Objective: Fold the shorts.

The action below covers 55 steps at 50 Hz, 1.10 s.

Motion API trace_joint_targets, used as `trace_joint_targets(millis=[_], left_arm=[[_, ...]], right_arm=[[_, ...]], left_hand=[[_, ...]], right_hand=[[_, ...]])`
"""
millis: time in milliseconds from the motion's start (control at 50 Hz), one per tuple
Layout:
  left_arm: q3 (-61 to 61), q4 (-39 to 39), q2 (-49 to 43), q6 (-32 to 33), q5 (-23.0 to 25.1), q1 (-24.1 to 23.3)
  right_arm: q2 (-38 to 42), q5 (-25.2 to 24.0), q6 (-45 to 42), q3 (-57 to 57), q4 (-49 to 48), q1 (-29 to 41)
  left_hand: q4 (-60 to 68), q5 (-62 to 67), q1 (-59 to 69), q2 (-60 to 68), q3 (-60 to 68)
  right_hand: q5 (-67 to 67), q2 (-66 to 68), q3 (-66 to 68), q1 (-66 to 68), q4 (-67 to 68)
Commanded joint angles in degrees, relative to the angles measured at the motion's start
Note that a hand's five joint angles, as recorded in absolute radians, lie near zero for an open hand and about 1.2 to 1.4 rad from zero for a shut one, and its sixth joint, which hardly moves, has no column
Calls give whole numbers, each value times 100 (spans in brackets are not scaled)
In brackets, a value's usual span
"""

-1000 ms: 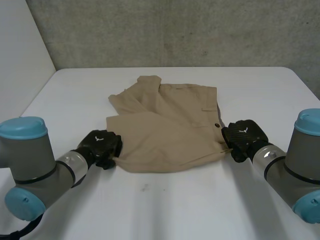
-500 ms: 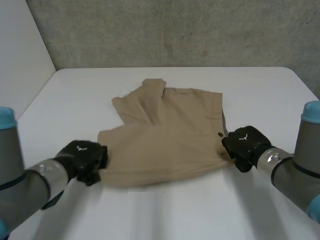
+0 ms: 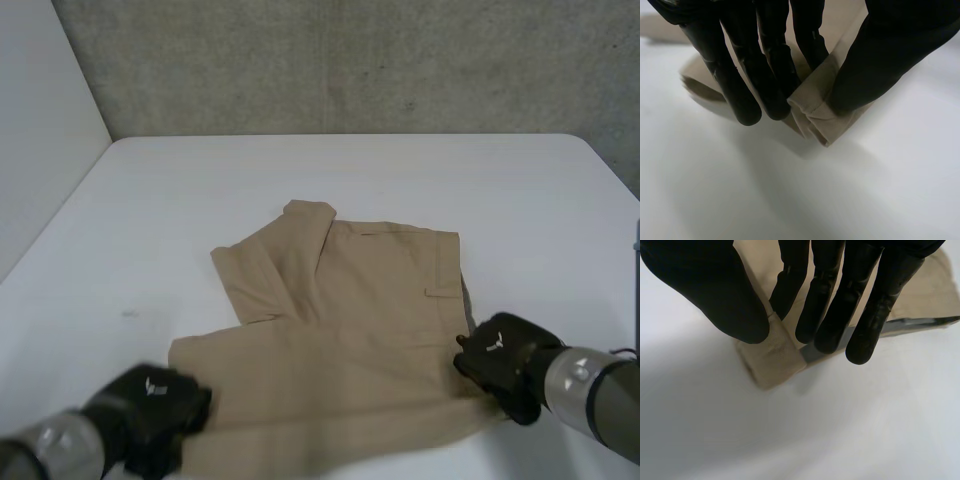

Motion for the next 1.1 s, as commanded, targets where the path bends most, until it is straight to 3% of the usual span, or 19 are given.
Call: trace_joint_targets(millis=[20,180,280,360,380,460,520,720,840,960,1100], left_arm=[[1184,1250,-1009,-28,-202,-22],[3678,1664,-2099,-73,-1036,-374],[5419,1927,-2522,-99,-1459,-628],[6352,2901,-2505,-230,-1547,-708],[6423,3513,-2444,-344,-1556,-699],[6249,5008,-1927,-686,-1731,-734],[5950,5312,-1653,-767,-1793,-769],[3921,4925,-1626,-925,-1758,-752],[2472,4899,-1914,-1144,-1705,-717],[1749,4846,-2381,-1171,-1626,-875],[1230,4232,-2355,-1127,-1327,-1165]], right_arm=[[577,64,652,-744,-699,186],[999,222,1689,-2518,-1060,212],[1079,538,2523,-4125,-1778,212],[886,723,3243,-4734,-3006,239],[807,758,3385,-4727,-3307,239],[376,847,3721,-4587,-4557,230],[323,812,3712,-4472,-4655,230],[551,627,3668,-3374,-4084,230],[1192,521,3177,-2522,-3382,239],[1623,504,2579,-1846,-2416,230],[1536,469,2490,-1264,-2177,168]], left_hand=[[1161,1441,1692,1169,1197],[1161,1441,1692,1169,1197],[1161,1441,1692,1169,1197],[1161,1441,1692,1169,1197],[1161,1441,1692,1169,1197],[1161,1441,1692,1169,1197],[1161,1441,1692,1169,1197],[1161,1441,1692,1169,1197],[1161,1441,1692,1169,1197],[1161,1441,1692,1169,1197],[1161,1441,1692,1169,1197]], right_hand=[[1319,1218,1254,2496,1169],[1319,1218,1254,2496,1169],[1319,1218,1254,2496,1169],[1319,1218,1254,2496,1169],[1319,1218,1254,2496,1169],[1319,1218,1254,2496,1169],[1319,1218,1254,2496,1169],[1319,1218,1254,2496,1169],[1319,1218,1254,2496,1169],[1319,1218,1254,2496,1169],[1319,1218,1254,2496,1169]])
